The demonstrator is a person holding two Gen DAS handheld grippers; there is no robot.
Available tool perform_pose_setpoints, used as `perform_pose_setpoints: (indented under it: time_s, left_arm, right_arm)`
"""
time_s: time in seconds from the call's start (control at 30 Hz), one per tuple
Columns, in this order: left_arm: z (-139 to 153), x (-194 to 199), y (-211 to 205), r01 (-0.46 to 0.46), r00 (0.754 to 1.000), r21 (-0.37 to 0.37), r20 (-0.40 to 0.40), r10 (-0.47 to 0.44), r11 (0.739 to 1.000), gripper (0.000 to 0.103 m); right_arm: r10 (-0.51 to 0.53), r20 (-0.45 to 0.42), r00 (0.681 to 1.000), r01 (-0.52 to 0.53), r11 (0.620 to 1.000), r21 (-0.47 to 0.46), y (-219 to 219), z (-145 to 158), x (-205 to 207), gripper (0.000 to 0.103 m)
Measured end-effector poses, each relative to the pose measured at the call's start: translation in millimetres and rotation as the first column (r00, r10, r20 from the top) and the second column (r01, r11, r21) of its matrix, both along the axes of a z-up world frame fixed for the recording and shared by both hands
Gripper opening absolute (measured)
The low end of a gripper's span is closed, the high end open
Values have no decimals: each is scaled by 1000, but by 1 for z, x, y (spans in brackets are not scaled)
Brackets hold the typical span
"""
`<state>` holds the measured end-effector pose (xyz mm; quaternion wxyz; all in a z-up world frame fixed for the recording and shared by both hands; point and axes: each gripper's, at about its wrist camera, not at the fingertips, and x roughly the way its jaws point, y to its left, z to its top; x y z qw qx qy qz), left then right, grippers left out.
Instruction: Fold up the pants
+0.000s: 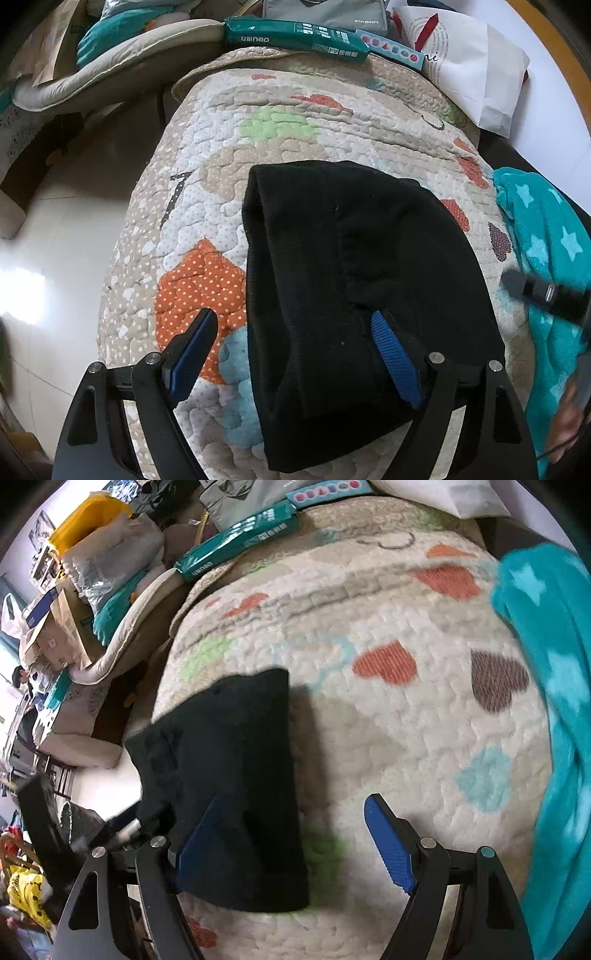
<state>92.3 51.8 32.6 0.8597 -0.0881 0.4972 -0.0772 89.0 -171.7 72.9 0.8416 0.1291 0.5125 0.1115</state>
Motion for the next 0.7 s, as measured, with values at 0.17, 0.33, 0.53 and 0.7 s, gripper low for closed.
perform_pose_setpoints:
  time_s: [0.17,0.33,0.53,0.7]
  left_arm:
    - [-2,1,0,-2,1000,1,-7,2,1000,86]
    - [-4,3,0,-6,1000,-2,-20,6,1000,88]
    - [-9,8,3,-18,998,-57,-53,15,998,88]
    - [-10,9,9,-15,998,-176,-60,5,984,86]
  right_arm:
    - [37,39,999,-35,998,-48,10,21,30,84]
    - [50,38,998,-49,998,-31,12,4,34,84]
    - [30,-16,999,-29,999,29,6,-22,35,84]
    - [34,-30,999,-33,998,49,7,-33,35,84]
